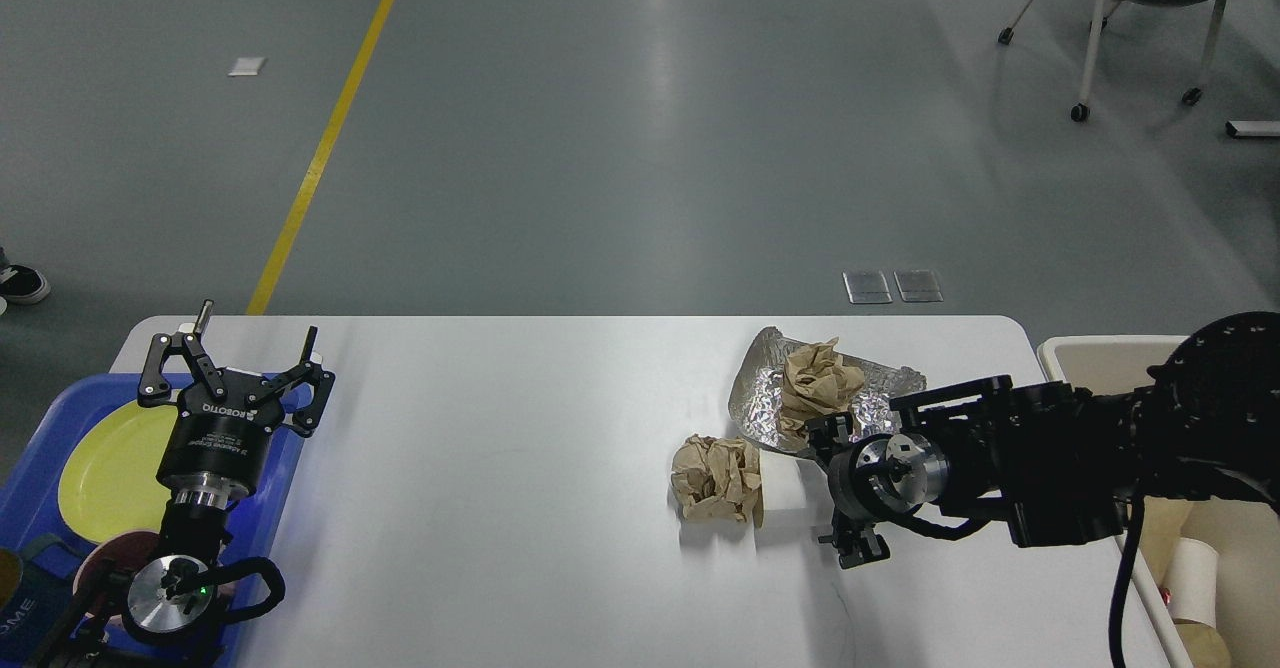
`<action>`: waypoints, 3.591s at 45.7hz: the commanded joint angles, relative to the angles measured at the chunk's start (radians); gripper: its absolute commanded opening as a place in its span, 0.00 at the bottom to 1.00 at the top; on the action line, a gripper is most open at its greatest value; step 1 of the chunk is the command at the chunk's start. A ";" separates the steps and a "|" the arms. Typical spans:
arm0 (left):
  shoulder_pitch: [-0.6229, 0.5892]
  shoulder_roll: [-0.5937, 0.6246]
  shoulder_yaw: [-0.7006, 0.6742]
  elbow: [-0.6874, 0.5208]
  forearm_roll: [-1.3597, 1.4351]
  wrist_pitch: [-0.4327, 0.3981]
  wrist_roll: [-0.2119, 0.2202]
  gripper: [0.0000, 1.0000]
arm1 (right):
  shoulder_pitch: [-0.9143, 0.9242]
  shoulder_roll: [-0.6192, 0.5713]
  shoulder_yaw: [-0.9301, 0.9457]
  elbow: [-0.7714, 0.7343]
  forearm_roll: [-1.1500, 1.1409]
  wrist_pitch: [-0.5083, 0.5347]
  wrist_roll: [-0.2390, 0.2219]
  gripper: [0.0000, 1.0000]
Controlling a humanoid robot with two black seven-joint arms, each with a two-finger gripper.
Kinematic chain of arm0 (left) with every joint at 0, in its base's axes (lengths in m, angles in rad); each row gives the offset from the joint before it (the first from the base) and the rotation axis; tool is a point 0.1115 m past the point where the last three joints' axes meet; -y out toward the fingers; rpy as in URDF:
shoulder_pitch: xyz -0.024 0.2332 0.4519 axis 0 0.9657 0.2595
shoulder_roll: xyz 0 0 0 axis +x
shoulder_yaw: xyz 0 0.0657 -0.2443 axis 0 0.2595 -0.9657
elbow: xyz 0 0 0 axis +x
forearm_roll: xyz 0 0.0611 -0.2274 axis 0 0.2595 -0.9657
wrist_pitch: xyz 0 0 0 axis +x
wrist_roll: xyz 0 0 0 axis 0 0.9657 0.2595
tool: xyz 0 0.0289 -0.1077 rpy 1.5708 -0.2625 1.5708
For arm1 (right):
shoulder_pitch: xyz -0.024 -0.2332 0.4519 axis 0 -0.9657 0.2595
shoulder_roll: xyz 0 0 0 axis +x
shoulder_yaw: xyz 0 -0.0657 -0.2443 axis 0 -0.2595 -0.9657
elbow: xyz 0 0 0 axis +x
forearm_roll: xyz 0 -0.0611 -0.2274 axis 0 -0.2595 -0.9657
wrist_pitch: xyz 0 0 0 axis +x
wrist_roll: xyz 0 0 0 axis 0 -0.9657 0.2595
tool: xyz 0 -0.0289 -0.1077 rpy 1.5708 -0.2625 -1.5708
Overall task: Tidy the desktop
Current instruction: 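Grasp the white paper cup with the right gripper, then lift the cup and carry it into the white bin, then release the cup in the bin and raise the right gripper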
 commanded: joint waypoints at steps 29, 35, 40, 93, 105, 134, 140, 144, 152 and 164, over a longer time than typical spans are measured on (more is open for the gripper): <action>0.000 0.000 0.000 0.000 0.000 0.000 0.000 0.96 | -0.014 -0.002 -0.002 -0.009 0.009 -0.010 -0.003 0.57; 0.000 0.000 0.000 0.000 0.000 0.000 0.000 0.96 | -0.007 -0.008 -0.002 0.004 0.009 0.001 -0.008 0.24; 0.000 0.000 0.000 0.000 0.000 0.000 0.000 0.96 | -0.002 -0.015 -0.006 0.014 0.009 0.001 -0.014 0.12; 0.000 0.000 0.000 0.000 0.000 0.000 0.000 0.96 | 1.247 -0.181 -0.473 0.707 -0.656 0.831 -0.127 0.00; 0.000 0.000 0.000 0.000 0.000 0.000 0.000 0.96 | 1.236 -0.184 -0.479 0.702 -0.656 0.802 -0.126 0.00; 0.000 0.000 0.000 0.000 -0.001 0.000 0.000 0.96 | 0.867 -0.543 -0.741 0.263 -0.791 0.630 -0.121 0.00; 0.000 0.000 0.000 0.000 -0.001 0.000 0.000 0.96 | 0.578 -0.623 -0.586 -0.009 -0.791 0.627 -0.118 0.00; 0.000 0.000 0.000 0.000 0.000 0.000 0.000 0.96 | 0.390 -0.655 -0.451 -0.181 -0.793 0.627 -0.118 0.00; 0.000 0.000 0.000 0.000 0.000 0.000 0.000 0.96 | 0.034 -0.635 -0.267 -0.492 -0.798 0.624 -0.117 0.00; 0.000 0.000 0.000 0.000 -0.001 0.000 0.000 0.96 | -0.379 -0.416 -0.238 -0.772 -0.795 0.354 -0.111 0.00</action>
